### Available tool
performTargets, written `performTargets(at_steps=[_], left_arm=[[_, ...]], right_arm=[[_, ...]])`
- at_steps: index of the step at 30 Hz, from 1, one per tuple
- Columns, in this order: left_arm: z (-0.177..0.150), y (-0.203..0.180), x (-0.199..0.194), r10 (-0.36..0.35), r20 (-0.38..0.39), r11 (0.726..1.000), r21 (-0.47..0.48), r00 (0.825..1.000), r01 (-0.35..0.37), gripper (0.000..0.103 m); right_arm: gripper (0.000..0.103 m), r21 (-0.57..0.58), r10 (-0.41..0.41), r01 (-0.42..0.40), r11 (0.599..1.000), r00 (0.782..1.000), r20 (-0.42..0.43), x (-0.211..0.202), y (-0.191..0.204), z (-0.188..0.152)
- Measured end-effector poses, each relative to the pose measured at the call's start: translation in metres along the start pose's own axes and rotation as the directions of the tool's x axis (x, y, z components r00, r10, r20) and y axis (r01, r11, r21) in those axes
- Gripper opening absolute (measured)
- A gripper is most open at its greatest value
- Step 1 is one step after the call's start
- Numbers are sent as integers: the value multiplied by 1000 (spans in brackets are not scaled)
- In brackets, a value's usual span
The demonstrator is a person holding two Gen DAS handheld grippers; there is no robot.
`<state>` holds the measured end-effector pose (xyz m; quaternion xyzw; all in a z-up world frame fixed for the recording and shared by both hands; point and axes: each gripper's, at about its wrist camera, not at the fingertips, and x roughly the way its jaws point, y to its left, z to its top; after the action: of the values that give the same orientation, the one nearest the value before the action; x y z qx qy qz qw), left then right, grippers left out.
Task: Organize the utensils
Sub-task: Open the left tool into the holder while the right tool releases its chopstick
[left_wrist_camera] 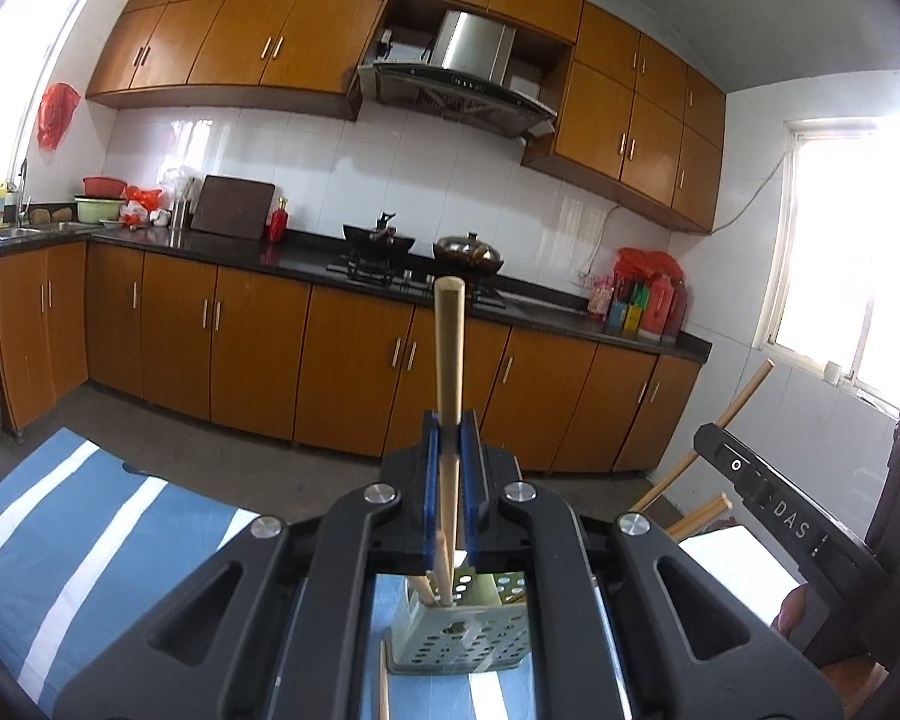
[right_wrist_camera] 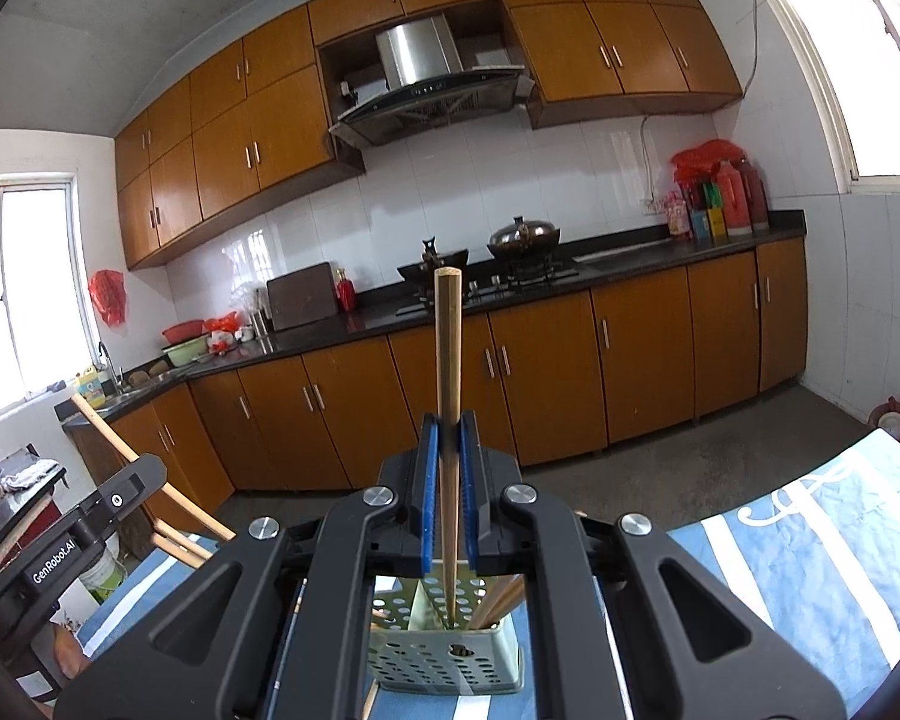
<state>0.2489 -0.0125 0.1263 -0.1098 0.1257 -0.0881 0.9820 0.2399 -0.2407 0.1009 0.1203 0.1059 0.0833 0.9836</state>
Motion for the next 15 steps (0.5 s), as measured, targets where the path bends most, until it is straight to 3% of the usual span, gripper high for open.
performTargets(at_steps=[9,12,15], left_arm=[[-8,8,7,6,-47,1000,-15,999,-7,10],[-5,9,2,10,-42,1000,-18,999,-10,11],[-1,10,-8,10,-31,1000,-22,999,-11,14]], right_arm=[[10,11,-1,2,1000,999,-48,0,-3,-3],[31,10,-8,9,1000,999,-40,-4,-1,1],[33,11,-19,20,1000,1000,-17,-16,-4,8]])
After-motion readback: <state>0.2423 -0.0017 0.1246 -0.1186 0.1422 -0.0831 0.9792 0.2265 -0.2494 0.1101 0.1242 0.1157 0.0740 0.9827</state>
